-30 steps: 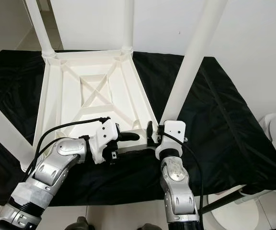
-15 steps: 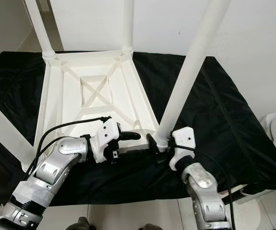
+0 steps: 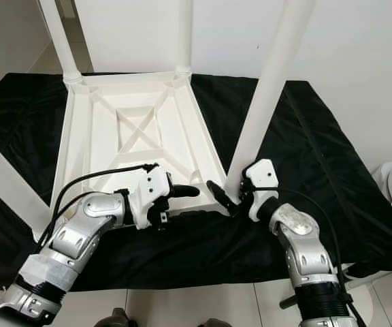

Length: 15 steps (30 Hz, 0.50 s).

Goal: Building children table

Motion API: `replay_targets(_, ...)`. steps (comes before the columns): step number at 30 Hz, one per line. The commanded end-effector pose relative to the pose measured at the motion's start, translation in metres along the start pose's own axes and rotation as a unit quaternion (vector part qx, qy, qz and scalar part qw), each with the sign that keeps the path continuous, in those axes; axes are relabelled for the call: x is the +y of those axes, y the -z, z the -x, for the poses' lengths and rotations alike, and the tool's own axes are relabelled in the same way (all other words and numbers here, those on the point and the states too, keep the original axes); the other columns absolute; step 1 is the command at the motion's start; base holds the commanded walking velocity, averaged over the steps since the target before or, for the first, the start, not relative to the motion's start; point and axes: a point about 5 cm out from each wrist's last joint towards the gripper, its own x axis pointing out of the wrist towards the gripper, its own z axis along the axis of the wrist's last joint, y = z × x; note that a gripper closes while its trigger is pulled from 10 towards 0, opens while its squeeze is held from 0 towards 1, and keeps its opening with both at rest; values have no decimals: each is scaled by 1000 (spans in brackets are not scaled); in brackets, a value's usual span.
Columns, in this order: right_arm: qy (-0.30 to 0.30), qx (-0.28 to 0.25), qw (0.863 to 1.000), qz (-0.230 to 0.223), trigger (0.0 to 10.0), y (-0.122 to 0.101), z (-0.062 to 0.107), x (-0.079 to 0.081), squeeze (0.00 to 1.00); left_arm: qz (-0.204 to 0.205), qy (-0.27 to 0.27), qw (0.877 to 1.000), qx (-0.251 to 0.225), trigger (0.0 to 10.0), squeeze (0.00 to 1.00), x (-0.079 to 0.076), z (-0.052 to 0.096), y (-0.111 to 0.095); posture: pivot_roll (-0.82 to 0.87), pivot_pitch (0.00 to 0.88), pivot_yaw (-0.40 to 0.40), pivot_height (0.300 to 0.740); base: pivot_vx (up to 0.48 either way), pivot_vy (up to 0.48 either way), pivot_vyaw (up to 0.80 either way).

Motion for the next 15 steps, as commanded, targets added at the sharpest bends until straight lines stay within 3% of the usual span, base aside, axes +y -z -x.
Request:
replay_targets(1, -14, 7, 1000, 6, 4353, 1, -2, 1, 0, -8, -18, 1000, -2, 10000, 0, 3, -1, -2, -4, 0, -20, 740, 0, 0, 0)
replay_targets(2, -27, 12, 1000, 3, 0, 4, -2, 3, 0, -8, -18, 1000, -2, 10000, 0, 3, 0, -2, -3, 0, -18, 740, 0, 0, 0)
replay_targets(15, -47, 16, 998, -34, 0, 16, 7, 12, 0, -9, -15, 1000, 1, 10000, 0, 2, 1, 0, -3, 0, -19, 740, 0, 0, 0)
